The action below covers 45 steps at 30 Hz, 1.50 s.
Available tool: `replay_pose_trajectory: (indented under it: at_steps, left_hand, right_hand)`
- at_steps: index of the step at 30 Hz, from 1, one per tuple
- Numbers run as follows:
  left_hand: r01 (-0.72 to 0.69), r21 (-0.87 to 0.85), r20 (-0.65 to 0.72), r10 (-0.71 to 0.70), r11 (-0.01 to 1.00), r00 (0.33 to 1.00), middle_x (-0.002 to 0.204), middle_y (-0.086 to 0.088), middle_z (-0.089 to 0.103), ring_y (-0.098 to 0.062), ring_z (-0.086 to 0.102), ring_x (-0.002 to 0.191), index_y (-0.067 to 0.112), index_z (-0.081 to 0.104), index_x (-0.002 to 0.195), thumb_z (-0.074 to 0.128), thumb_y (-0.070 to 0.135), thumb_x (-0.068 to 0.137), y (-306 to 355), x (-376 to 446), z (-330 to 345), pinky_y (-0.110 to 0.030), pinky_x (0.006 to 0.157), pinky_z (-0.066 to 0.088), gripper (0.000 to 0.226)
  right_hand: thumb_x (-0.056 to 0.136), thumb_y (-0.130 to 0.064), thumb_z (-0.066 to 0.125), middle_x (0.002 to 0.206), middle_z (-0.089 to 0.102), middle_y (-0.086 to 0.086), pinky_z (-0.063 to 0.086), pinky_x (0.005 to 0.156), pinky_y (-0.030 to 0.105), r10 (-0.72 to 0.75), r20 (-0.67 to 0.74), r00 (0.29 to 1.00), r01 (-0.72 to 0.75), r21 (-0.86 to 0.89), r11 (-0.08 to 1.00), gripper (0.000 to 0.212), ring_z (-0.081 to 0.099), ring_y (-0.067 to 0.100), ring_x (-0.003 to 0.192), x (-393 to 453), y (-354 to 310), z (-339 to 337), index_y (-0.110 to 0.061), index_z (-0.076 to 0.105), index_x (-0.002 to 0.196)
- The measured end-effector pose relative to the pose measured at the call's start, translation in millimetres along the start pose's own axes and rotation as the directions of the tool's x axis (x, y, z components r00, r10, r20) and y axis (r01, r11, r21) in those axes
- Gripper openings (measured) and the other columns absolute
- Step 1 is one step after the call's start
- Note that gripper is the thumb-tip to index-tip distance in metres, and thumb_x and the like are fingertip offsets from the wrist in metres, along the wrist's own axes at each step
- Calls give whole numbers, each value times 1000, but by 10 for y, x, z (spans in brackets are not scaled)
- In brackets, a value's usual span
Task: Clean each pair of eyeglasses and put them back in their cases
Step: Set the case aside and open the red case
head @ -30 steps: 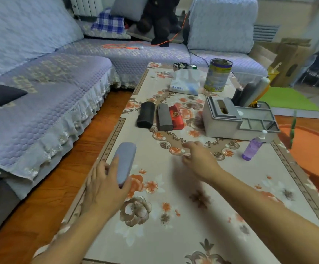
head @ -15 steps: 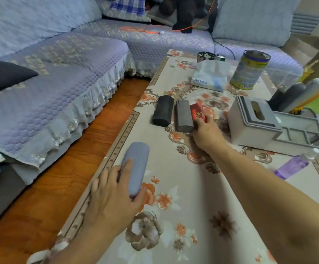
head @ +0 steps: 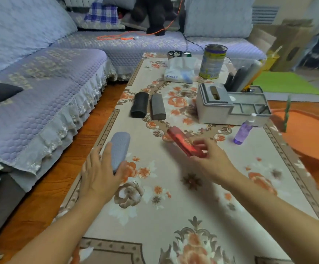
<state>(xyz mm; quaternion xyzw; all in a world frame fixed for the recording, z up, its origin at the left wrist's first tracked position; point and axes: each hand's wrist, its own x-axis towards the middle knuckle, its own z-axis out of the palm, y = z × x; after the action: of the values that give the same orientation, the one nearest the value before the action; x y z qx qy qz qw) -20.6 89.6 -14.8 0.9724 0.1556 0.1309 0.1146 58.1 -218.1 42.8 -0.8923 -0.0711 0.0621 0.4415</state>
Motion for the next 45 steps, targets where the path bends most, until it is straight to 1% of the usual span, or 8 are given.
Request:
replay_pose_trajectory:
  at_steps: [4, 7, 11, 14, 25, 31, 38, 45]
  left_hand:
    - [-185, -190, -119, 164, 964, 979, 135, -6, 43, -30, 46, 121, 23, 44, 142, 40, 54, 102, 295, -335, -131, -49, 100, 40, 51]
    - [-106, -633, 115, 228, 767, 967, 127, 9, 51, -10, 51, 114, 35, 45, 143, 57, 53, 97, 686, -654, -278, -30, 97, 44, 51]
    - [-405, -460, 463, 602, 790, 651, 150, 16, 31, -3, 25, 138, 40, 28, 155, 66, 70, 83, 995, -1067, -197, -23, 114, 22, 86]
    - [-540, -364, 379, 651, 759, 658, 137, 13, 41, -7, 31, 126, 36, 39, 148, 63, 72, 82, 1089, -1195, -52, -32, 113, 30, 79]
    - [172, -863, 351, 318, 476, 881, 112, 15, 71, -3, 67, 110, 34, 57, 132, 83, 13, 76, 1091, -1270, -364, -15, 88, 54, 65]
    - [544, -803, 462, 321, -244, 826, 118, -17, 73, -31, 67, 119, 10, 67, 120, 92, 14, 68, 1265, -1258, -276, -37, 98, 56, 58]
    - [557, -809, 486, 320, -187, 813, 114, -22, 73, -35, 70, 112, 10, 79, 99, 81, 18, 75, 1358, -1307, -314, -34, 89, 59, 26]
    - [573, -793, 507, 294, -209, 810, 119, -28, 70, -41, 67, 115, 7, 76, 105, 95, 35, 64, 1346, -1293, -298, -37, 89, 59, 53]
  right_hand:
    - [86, -34, 66, 124, 59, -22, 45, 87, 17, -218, 196, 956, 250, -158, 955, 48, 57, -6, 106, -1112, 365, -296, -42, 49, 129]
    - [88, -30, 65, 135, 53, -22, 43, 99, 18, -261, 383, 886, 366, -232, 901, 58, 52, -5, 118, -1528, 656, -456, -38, 43, 141]
    - [90, -33, 69, 143, 43, -14, 32, 110, 19, -336, 386, 859, 459, -291, 840, 67, 40, 2, 130, -1683, 879, -419, -32, 37, 148]
    - [90, -47, 68, 142, 42, -10, 35, 109, 27, -326, 349, 879, 458, -418, 785, 71, 36, 7, 127, -1646, 847, -406, -28, 37, 152]
    - [90, -65, 58, 123, 64, -21, 49, 92, 29, -404, 214, 889, 440, -154, 885, 59, 56, 4, 110, -1471, 551, -430, -29, 59, 137]
    - [87, -54, 70, 110, 67, -22, 46, 88, 20, -337, 60, 940, 335, 31, 942, 49, 61, 5, 105, -1542, 397, -150, -32, 64, 131]
    - [92, -52, 61, 108, 64, -23, 44, 85, 14, -335, 116, 935, 327, 87, 941, 44, 61, 8, 103, -1551, 388, -170, -35, 62, 132]
    - [99, -50, 49, 103, 66, -19, 43, 83, 14, -357, 122, 926, 358, 19, 934, 45, 61, 7, 98, -1496, 408, -124, -25, 64, 134]
